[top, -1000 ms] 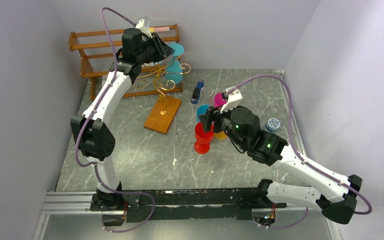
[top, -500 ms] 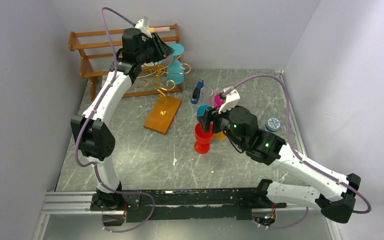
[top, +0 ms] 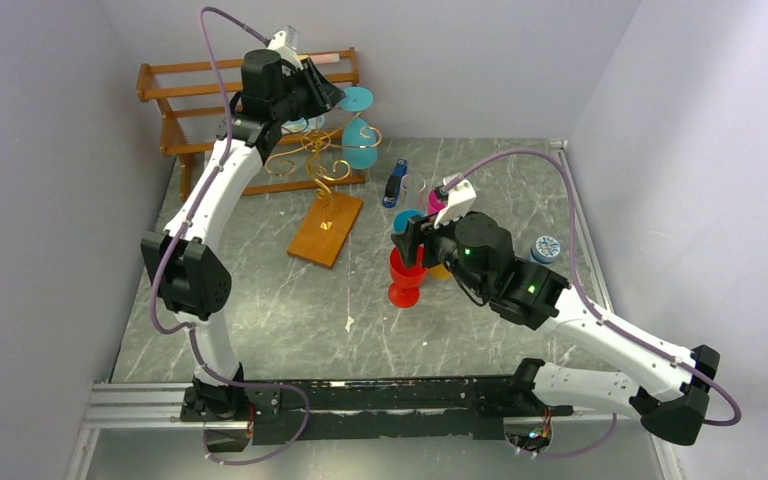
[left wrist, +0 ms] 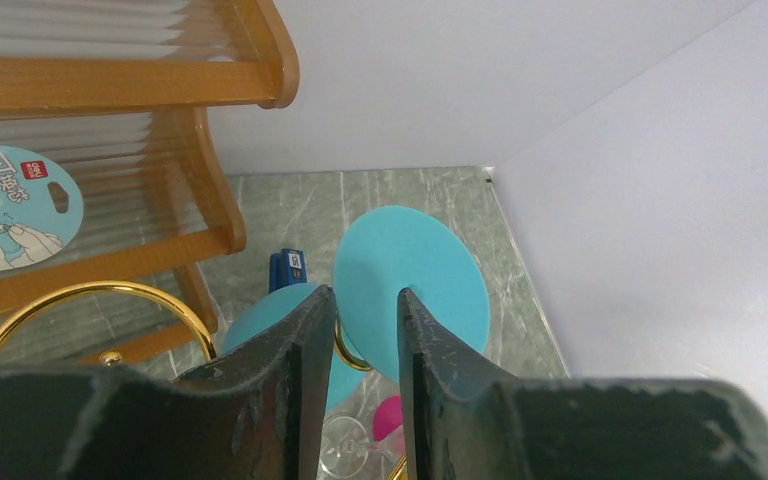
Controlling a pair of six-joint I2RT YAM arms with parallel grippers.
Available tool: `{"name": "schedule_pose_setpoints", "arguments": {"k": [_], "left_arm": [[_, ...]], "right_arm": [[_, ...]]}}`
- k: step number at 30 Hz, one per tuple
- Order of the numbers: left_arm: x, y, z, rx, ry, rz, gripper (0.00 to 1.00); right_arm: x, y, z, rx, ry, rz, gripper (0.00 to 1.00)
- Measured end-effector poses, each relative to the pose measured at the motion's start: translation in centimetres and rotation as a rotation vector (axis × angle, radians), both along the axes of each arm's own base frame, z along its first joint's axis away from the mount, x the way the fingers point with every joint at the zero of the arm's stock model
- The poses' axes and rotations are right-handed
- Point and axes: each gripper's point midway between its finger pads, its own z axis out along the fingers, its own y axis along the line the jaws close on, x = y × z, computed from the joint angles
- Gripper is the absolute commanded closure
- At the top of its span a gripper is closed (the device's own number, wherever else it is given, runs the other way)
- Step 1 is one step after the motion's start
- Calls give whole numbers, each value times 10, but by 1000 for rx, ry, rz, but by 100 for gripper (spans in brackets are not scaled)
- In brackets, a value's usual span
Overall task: Take the wine glass off the wine glass rack
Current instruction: Pick up the wine glass from the wine rack.
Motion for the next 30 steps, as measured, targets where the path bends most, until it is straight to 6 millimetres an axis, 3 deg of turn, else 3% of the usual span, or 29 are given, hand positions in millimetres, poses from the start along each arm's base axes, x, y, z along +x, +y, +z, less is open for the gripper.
{"name": "schedule_pose_setpoints", "arguments": {"k": [4,8,10,19,23,30], "left_arm": [[2,-1,-4,1,7,-3,68],[4,-3,-12,1,24,-10,61],[5,-4,-14,0,29,-11,66],[4,-6,-14,-5,27,-22,70],[5,-6,-13,-5,24,-21,81],[7,-5,-7,-11,1,-14,91]], "right_arm": [[0,0,0,0,0,0,34],[0,0,0,0,0,-1,34],[0,0,0,0,0,-1,34],[0,0,0,-1,0,-1,33],[0,0,0,-1,0,-1,33],[0,0,0,0,2,-2,33]]}}
